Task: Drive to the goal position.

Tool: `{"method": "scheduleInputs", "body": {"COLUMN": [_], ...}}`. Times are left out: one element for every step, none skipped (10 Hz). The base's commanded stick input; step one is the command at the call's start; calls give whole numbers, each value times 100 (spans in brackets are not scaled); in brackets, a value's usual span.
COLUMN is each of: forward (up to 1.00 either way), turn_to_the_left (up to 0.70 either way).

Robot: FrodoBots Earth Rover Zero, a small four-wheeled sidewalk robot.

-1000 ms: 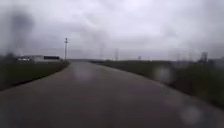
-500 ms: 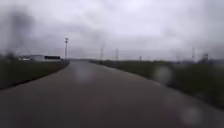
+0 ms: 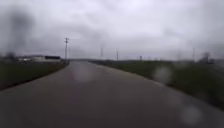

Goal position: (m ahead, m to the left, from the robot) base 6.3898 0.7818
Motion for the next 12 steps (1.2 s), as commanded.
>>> {"method": "scheduleInputs", "body": {"forward": [70,70,70,70,70,70,70,70,70,70,70,70], "turn_to_the_left": [0,0,0,0,0,0,0,0,0,0,0,0]}}
